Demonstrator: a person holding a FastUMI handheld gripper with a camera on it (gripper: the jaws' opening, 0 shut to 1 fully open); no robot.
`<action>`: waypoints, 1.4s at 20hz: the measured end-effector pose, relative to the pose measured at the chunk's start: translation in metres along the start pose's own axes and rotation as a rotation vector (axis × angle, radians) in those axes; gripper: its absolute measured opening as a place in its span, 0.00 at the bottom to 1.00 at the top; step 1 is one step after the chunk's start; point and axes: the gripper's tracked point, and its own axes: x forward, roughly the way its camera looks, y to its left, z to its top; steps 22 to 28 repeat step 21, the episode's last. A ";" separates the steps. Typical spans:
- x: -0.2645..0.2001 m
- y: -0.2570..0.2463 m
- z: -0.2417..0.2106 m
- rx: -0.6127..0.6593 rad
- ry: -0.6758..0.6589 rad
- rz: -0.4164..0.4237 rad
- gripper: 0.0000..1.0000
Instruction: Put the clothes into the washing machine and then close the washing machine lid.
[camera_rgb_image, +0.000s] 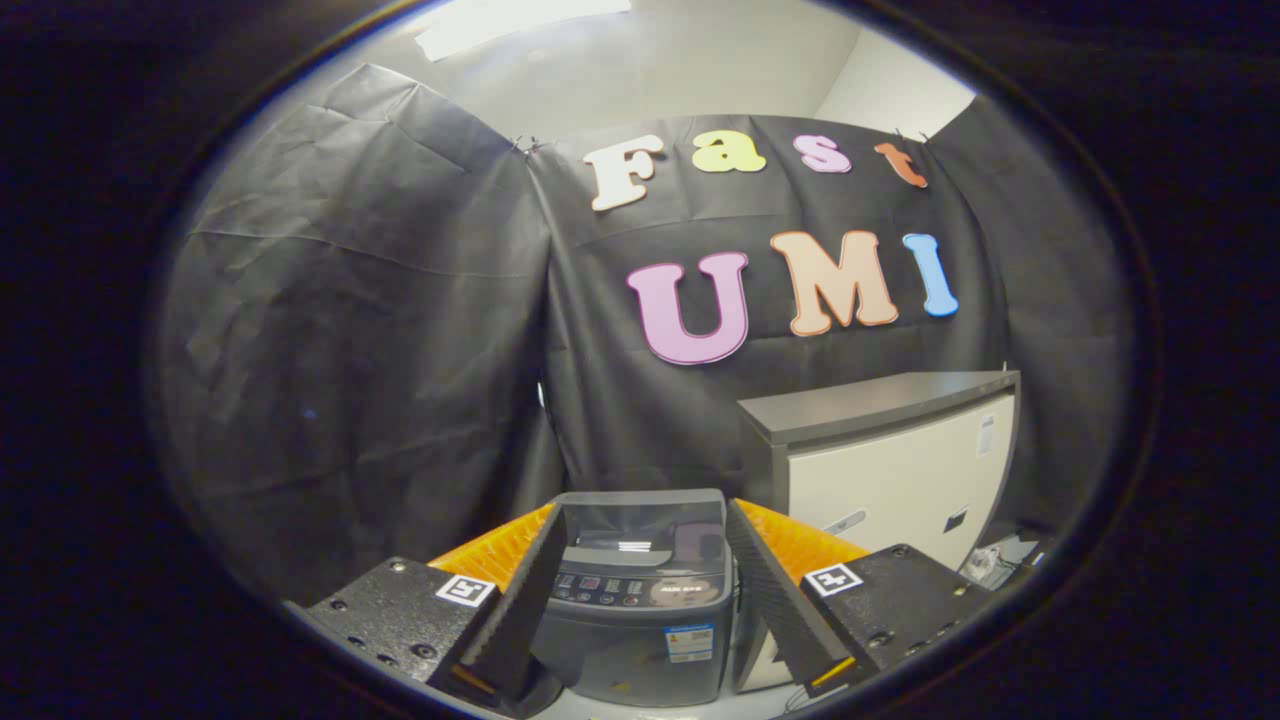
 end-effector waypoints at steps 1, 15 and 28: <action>-0.003 -0.005 0.003 -0.004 -0.006 -0.007 0.97; -0.025 -0.023 0.025 0.030 -0.078 0.030 0.97; -0.028 -0.033 0.031 0.023 -0.095 0.004 0.96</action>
